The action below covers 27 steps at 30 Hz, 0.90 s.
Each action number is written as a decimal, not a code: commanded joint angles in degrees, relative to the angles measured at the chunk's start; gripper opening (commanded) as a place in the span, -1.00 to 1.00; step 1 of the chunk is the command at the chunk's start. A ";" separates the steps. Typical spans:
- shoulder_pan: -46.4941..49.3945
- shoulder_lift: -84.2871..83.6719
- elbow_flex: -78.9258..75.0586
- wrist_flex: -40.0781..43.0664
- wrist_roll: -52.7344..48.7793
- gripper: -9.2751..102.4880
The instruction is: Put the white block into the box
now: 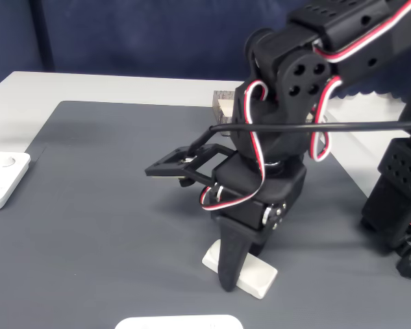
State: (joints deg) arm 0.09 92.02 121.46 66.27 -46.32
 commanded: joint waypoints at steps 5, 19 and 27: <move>-0.44 -0.26 -4.48 -2.20 1.32 -0.42; -1.05 -0.97 -6.33 -2.11 7.12 -0.86; -1.23 -1.23 -6.33 -1.05 7.47 -0.86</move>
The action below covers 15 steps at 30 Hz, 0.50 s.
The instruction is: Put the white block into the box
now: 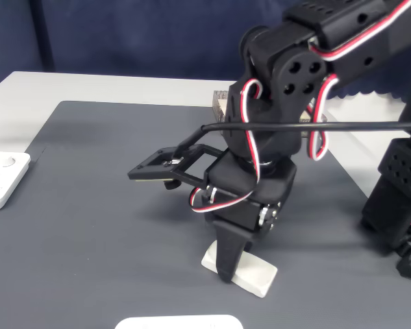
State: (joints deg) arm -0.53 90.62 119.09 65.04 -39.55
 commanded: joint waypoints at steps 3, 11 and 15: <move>-0.35 0.35 -4.48 0.70 1.14 -0.86; 5.71 4.22 -13.80 16.44 6.15 -0.86; 9.76 6.06 -16.61 20.21 9.23 -0.86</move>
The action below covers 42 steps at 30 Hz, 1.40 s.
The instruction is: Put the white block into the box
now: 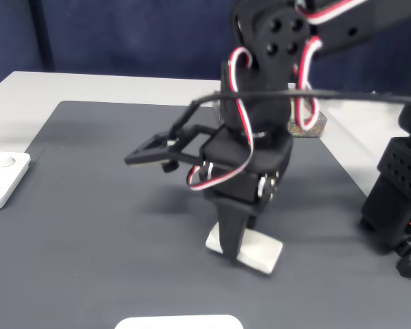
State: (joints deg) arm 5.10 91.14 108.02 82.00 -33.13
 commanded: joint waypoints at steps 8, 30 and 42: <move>19.34 10.11 -10.81 7.29 9.93 -0.86; 62.58 -1.23 -25.58 2.81 40.08 -0.86; 70.49 -22.41 -50.01 3.69 48.25 -0.86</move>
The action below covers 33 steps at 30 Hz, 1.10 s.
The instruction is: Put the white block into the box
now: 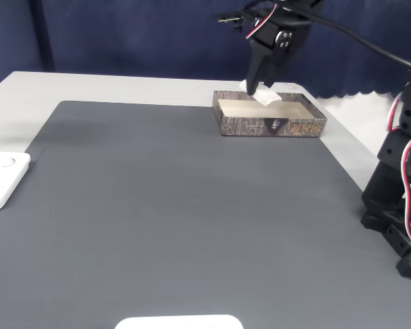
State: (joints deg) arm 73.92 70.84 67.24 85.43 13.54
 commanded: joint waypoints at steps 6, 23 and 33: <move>3.34 -6.68 -12.57 0.26 3.78 -0.86; 4.66 -6.68 -16.88 1.58 68.64 -0.86; 2.99 -11.16 -16.79 0.62 71.10 -0.86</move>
State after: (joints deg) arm 78.13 59.41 54.40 86.57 83.76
